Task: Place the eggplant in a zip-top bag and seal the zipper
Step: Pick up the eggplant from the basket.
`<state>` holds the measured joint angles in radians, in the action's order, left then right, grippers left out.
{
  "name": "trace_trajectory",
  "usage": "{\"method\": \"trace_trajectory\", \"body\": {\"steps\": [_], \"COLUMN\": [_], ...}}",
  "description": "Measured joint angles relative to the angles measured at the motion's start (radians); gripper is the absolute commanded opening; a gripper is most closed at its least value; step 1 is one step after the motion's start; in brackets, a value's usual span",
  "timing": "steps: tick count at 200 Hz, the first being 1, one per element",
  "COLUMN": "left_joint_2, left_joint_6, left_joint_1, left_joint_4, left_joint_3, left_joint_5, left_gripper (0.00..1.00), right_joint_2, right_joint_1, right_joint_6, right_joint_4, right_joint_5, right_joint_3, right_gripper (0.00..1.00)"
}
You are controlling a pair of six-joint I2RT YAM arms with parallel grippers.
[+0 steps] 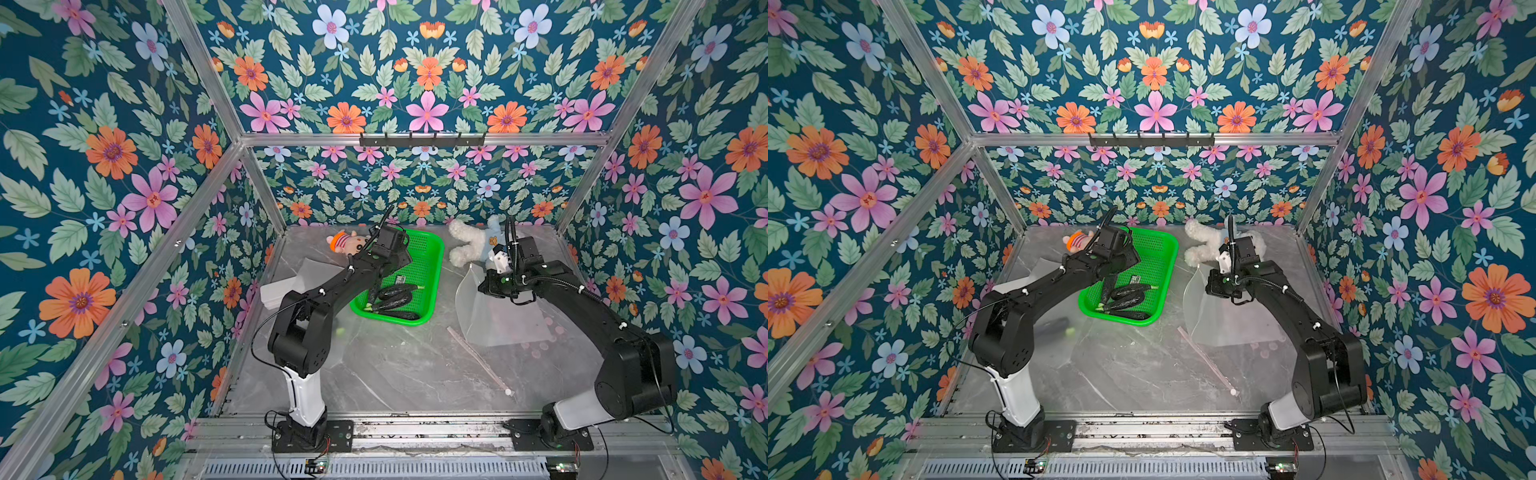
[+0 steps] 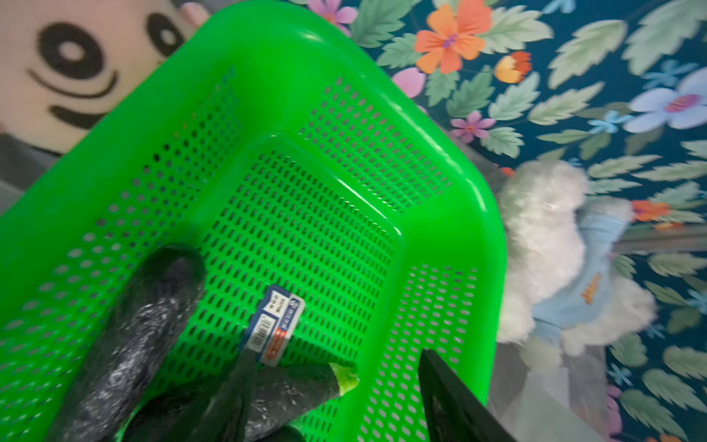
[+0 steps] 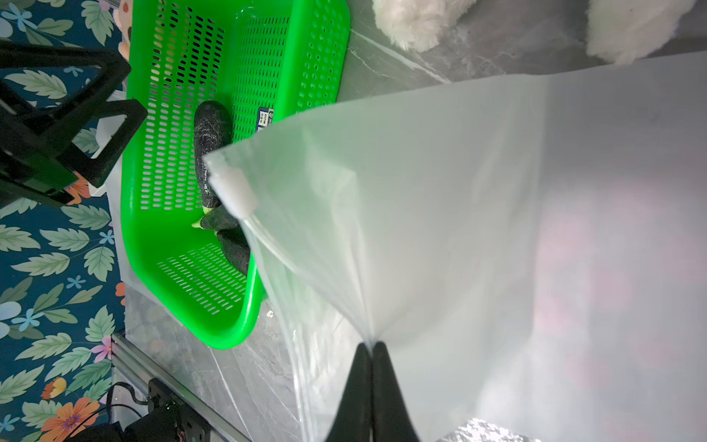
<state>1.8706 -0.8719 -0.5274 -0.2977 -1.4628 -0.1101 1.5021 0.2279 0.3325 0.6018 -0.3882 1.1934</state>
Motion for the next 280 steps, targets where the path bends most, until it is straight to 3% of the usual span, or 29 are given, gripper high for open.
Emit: {"method": "trace_trajectory", "body": {"steps": [39, 69, 193, 236, 280], "left_joint_2": [0.061, 0.099, 0.213, 0.243, 0.256], "left_joint_6": [-0.036, 0.035, 0.254, 0.274, 0.276], "left_joint_1": [0.008, 0.012, 0.069, 0.070, 0.070], "left_joint_4": [-0.116, -0.166, -0.233, -0.234, -0.227], "left_joint_3": [-0.071, -0.118, -0.096, -0.086, -0.088], "left_joint_5": [-0.101, -0.145, -0.148, -0.142, -0.135], "left_gripper": [0.72, 0.73, 0.71, 0.65, 0.43], "right_joint_2": [0.000, 0.000, -0.011, -0.016, -0.018], "right_joint_1": [0.000, 0.000, 0.000, 0.000, 0.000], "right_joint_6": [0.008, 0.012, 0.011, 0.010, 0.006], "right_joint_4": [-0.023, -0.043, -0.080, -0.082, -0.085], "right_joint_5": [-0.009, -0.027, -0.053, -0.055, -0.061], "right_joint_3": [-0.035, -0.052, -0.076, -0.080, -0.082], "right_gripper": [0.00, 0.00, 0.00, 0.00, 0.00]}}
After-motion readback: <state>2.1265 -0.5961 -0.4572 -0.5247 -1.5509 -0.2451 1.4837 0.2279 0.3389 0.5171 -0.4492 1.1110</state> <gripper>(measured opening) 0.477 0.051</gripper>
